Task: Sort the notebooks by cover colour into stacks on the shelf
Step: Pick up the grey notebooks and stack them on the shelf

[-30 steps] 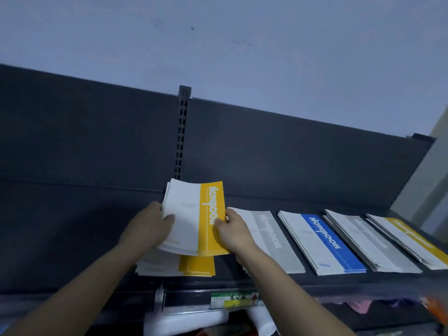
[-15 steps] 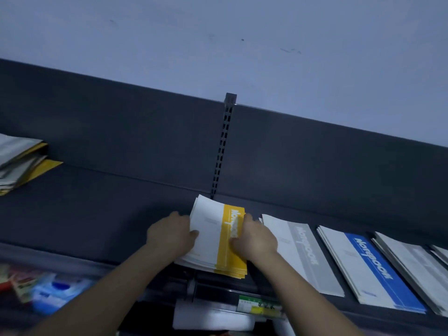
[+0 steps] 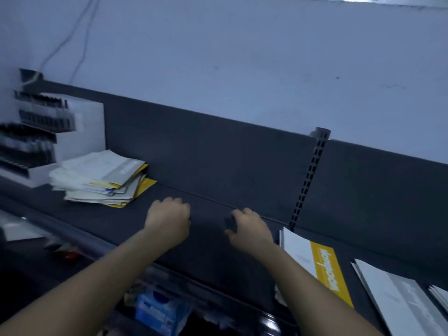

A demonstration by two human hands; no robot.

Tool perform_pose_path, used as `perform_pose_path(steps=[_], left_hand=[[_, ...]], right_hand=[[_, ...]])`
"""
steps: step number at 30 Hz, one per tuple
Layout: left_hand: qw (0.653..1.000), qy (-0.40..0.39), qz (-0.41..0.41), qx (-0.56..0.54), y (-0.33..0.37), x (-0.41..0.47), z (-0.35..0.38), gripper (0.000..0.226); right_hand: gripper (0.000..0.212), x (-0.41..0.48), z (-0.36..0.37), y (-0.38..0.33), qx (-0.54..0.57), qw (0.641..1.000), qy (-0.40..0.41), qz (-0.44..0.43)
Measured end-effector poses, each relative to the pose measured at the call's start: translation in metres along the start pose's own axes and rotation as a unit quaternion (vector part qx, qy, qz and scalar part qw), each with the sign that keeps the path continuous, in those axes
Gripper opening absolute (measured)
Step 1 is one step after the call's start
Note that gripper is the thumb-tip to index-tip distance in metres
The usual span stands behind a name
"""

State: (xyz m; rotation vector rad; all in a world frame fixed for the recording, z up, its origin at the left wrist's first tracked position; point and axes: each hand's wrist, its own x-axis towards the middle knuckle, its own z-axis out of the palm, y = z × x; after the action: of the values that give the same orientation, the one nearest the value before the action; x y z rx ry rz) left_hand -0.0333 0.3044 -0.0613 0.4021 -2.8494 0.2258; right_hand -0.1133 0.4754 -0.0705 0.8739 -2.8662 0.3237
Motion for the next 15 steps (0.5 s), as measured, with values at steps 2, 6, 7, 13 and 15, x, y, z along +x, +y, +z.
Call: perform_pose_path(steps=[2,6,7,13,15], left_hand=[[1.0,-0.001,-0.012,0.016,-0.036,0.001,0.0,0.034],[0.998,-0.005,-0.042,0.037,-0.102,0.001,0.005,0.036],[0.998,-0.004,-0.048,0.041,-0.116,0.001,0.007,0.035],[0.995,-0.007,-0.086,0.048,-0.183,0.012,0.021,0.029],[0.994,-0.008,-0.097,0.047,-0.201,0.019,0.025,0.028]], right_hand=[[0.038,0.017,0.008,-0.031,0.0,1.0,-0.011,-0.019],[0.039,0.045,0.024,-0.091,0.009,0.999,-0.019,-0.047],[0.039,0.051,0.028,-0.104,0.011,0.998,-0.02,-0.054],[0.038,0.093,0.044,-0.167,0.03,0.994,-0.034,-0.095],[0.036,0.109,0.048,-0.184,0.034,0.993,-0.042,-0.107]])
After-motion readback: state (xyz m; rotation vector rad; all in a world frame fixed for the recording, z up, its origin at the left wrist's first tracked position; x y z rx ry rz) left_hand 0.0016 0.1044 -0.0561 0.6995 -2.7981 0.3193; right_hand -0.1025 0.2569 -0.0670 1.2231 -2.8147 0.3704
